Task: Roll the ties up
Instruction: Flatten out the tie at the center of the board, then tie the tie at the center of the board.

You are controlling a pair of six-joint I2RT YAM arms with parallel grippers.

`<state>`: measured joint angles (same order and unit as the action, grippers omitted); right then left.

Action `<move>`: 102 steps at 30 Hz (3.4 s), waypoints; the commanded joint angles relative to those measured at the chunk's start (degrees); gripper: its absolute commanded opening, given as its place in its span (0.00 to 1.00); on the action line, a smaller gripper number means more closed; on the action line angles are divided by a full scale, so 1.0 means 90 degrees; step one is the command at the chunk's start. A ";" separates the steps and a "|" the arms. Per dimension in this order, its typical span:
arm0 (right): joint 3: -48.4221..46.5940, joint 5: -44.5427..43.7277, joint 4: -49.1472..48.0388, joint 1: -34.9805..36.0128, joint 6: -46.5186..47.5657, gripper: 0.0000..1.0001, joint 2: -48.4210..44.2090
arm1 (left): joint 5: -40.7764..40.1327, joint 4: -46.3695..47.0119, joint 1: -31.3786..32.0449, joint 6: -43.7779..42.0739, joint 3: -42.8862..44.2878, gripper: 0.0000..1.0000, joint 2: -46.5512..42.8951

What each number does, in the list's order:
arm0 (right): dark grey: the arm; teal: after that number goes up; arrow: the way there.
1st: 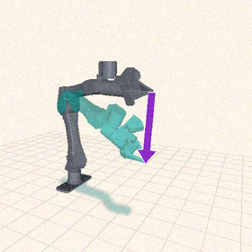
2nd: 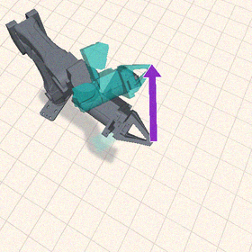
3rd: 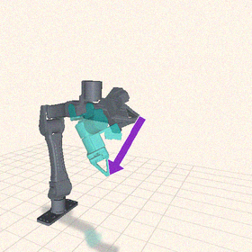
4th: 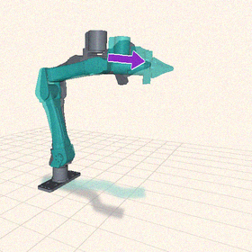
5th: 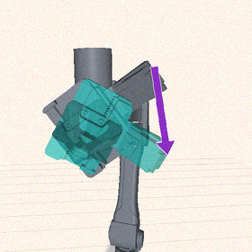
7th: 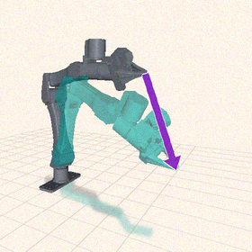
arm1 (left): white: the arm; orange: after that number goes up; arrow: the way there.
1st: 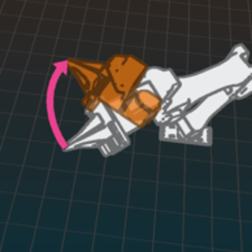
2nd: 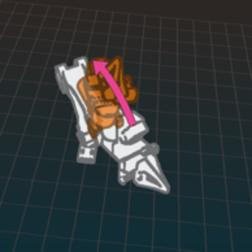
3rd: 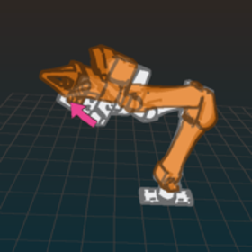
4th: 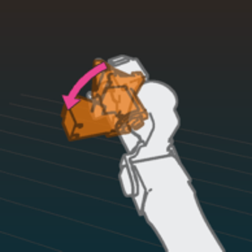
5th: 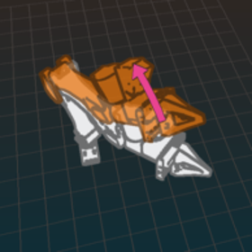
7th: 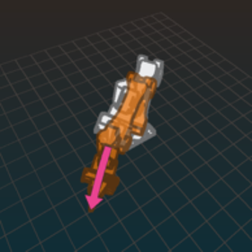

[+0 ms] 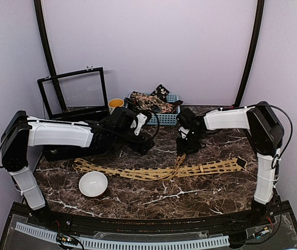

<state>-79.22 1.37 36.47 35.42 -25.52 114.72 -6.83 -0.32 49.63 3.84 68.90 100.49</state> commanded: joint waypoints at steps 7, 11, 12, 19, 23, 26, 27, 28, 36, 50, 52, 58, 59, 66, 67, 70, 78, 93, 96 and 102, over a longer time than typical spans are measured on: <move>0.0075 -0.0919 0.0408 0.0623 0.0180 0.03 0.0268 | -0.0138 -0.0298 -0.0006 -0.0305 -0.0083 0.99 -0.0317; 0.0002 -0.0879 0.0312 0.0562 0.0056 0.00 -0.0153 | 0.0364 -0.0379 0.0039 -0.0462 -0.0174 0.98 -0.0244; -0.0088 -0.0799 0.0257 0.0498 0.0010 0.00 -0.0290 | 0.0389 -0.0366 0.0099 -0.0503 -0.0230 0.97 -0.0233; 0.0046 0.0187 -0.0642 -0.0086 -0.0644 0.00 -0.1484 | 0.0921 0.0296 0.0521 -0.0978 -0.1212 0.90 -0.0407; 0.0477 0.0671 -0.0775 -0.0225 -0.0710 0.00 -0.1908 | 0.1279 0.0377 0.0526 -0.1010 -0.1023 0.79 -0.0120; 0.0832 0.0945 -0.0885 -0.0228 -0.0739 0.00 -0.2089 | 0.1477 0.0441 0.0555 -0.1029 -0.0819 0.74 0.0190; 0.0938 0.0961 -0.0888 -0.0229 -0.0744 0.00 -0.2136 | 0.1485 0.0486 0.0560 -0.1039 -0.0782 0.72 0.0294; 0.1046 0.0957 -0.0888 -0.0225 -0.0748 0.00 -0.2188 | 0.1478 0.0509 0.0560 -0.1040 -0.0738 0.70 0.0380; 0.1833 0.0748 -0.0869 -0.0425 -0.0816 0.00 -0.2543 | 0.1758 0.0764 0.0570 -0.0785 -0.0240 0.67 0.0971; 0.2659 0.1164 -0.1171 -0.0781 -0.1064 0.00 -0.2864 | 0.2101 0.0294 0.0599 -0.0495 0.0876 0.56 0.2233; 0.2751 0.1295 -0.1289 -0.0781 -0.1080 0.00 -0.2873 | 0.2109 -0.0042 0.0576 -0.0544 0.0866 0.48 0.2225; 0.3016 0.1826 -0.1692 -0.0604 -0.1115 0.00 -0.2827 | 0.2136 -0.0954 0.0151 -0.0678 0.0427 0.24 0.1853; 0.3050 0.1906 -0.1782 -0.0567 -0.1124 0.00 -0.2825 | 0.2113 -0.0926 0.0029 -0.0727 0.0260 0.23 0.1685; 0.3030 0.2594 -0.2497 -0.0369 -0.1323 0.00 -0.2409 | 0.2258 -0.0738 -0.0104 -0.1500 -0.0943 0.19 0.0433; 0.2947 0.2654 -0.2455 -0.0327 -0.1283 0.00 -0.2279 | 0.2248 -0.0801 -0.0104 -0.1547 -0.1017 0.19 0.0381; 0.2869 0.2625 -0.2235 -0.0293 -0.1164 0.17 -0.2205 | 0.2280 -0.1089 -0.0104 -0.1623 -0.0977 0.27 0.0432; 0.3589 0.2455 -0.1991 -0.1268 -0.1158 0.47 -0.3547 | 0.2434 -0.0820 0.0008 -0.0896 -0.0109 0.70 0.0497; 0.3922 0.2494 -0.1410 -0.1439 -0.0382 0.26 -0.2873 | 0.2338 -0.2236 0.0238 -0.1039 0.1438 0.59 0.2213; 0.4004 0.2988 -0.1722 -0.1391 -0.0432 0.25 -0.2650 | 0.2039 -0.2363 0.0231 -0.1127 0.0926 0.52 0.2031; 0.3952 0.3414 -0.1966 -0.0731 -0.0538 0.25 -0.2318 | 0.1630 -0.2168 -0.0008 -0.1203 -0.0494 0.41 0.1204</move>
<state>-43.90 27.86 20.95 24.43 -29.87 91.72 11.79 -13.76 51.31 -6.70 73.12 115.02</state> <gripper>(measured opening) 0.250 0.426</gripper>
